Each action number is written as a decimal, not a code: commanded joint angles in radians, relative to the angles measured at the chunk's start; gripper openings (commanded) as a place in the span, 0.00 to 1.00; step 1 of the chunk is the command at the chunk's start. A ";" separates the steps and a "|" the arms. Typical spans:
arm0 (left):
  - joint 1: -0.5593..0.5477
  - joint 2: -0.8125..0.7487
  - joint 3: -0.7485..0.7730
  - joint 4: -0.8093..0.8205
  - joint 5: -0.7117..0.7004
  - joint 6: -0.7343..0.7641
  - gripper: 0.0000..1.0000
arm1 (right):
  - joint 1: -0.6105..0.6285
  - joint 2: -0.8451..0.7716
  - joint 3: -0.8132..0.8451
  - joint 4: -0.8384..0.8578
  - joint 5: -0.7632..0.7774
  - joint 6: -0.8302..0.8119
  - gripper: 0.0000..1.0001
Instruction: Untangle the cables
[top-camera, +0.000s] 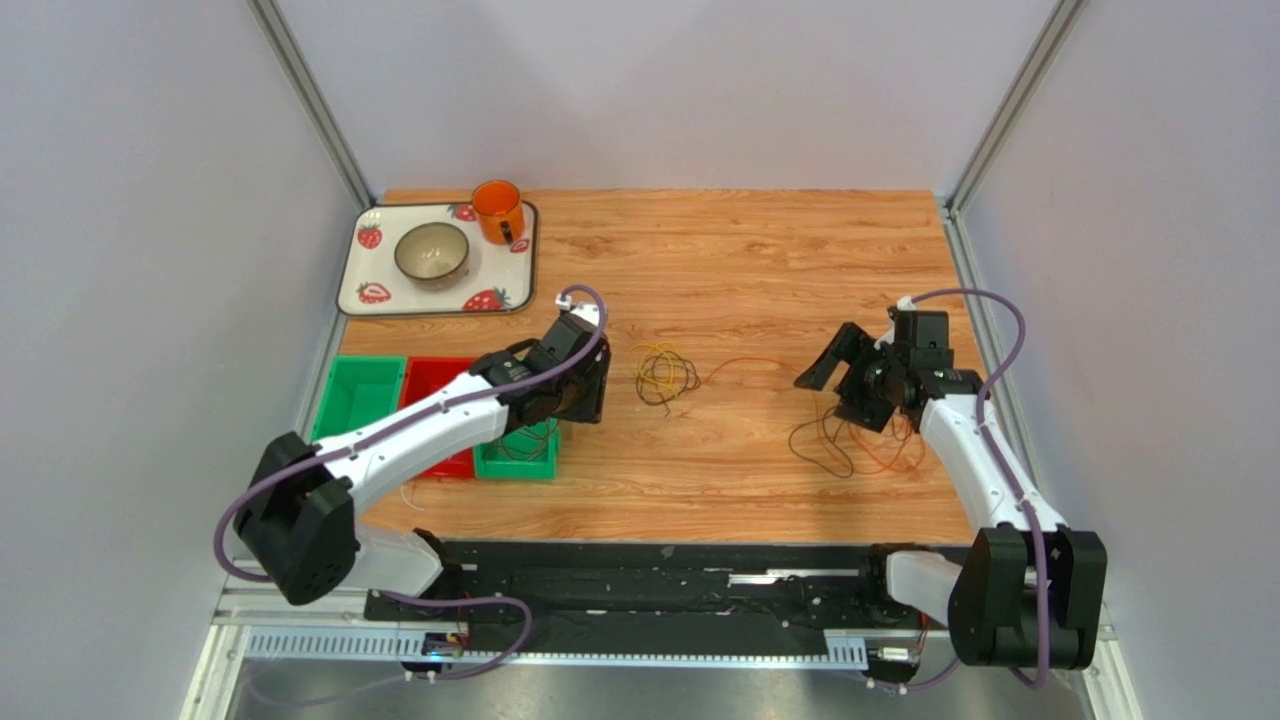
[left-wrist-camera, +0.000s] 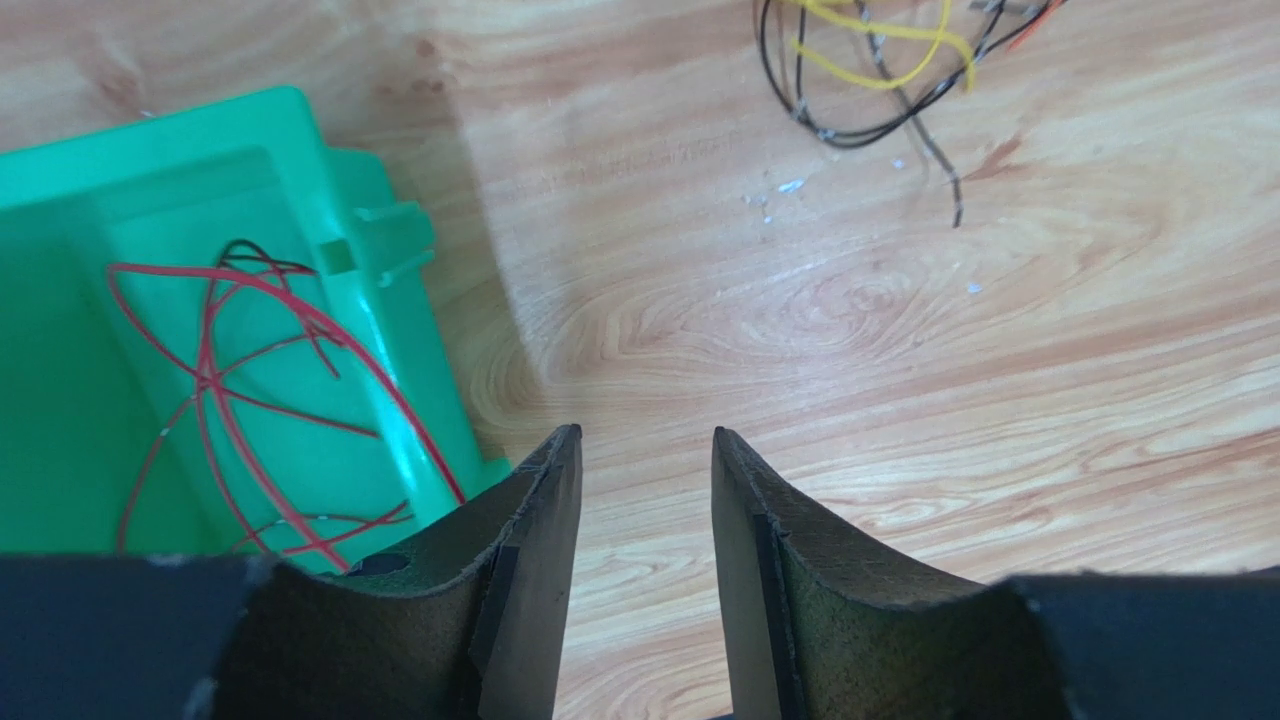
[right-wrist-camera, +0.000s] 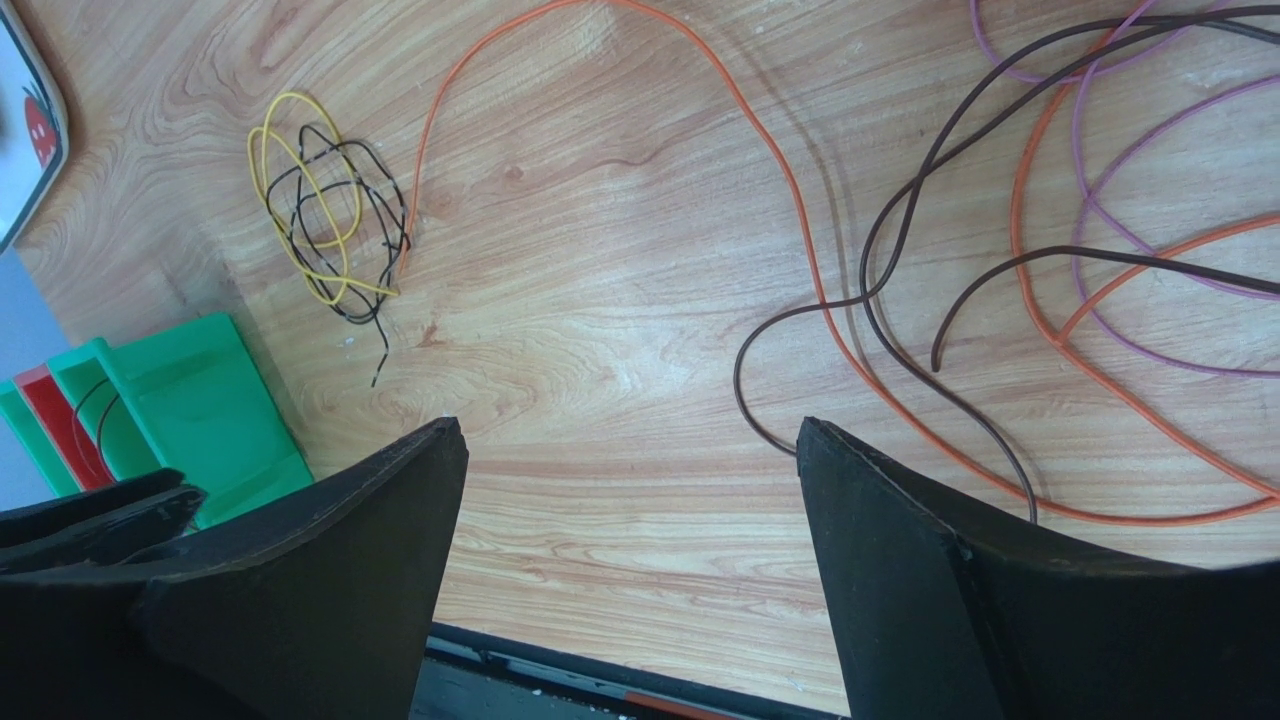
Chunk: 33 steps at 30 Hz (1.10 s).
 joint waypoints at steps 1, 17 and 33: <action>-0.005 0.050 -0.008 0.079 0.037 -0.012 0.45 | 0.004 -0.022 0.051 -0.027 0.018 -0.012 0.86; -0.007 -0.010 -0.040 0.010 -0.068 0.054 0.42 | 0.064 0.024 0.080 -0.008 0.036 0.002 0.85; -0.192 0.056 -0.008 0.274 0.193 0.016 0.56 | 0.299 0.418 0.377 -0.165 0.539 -0.092 0.82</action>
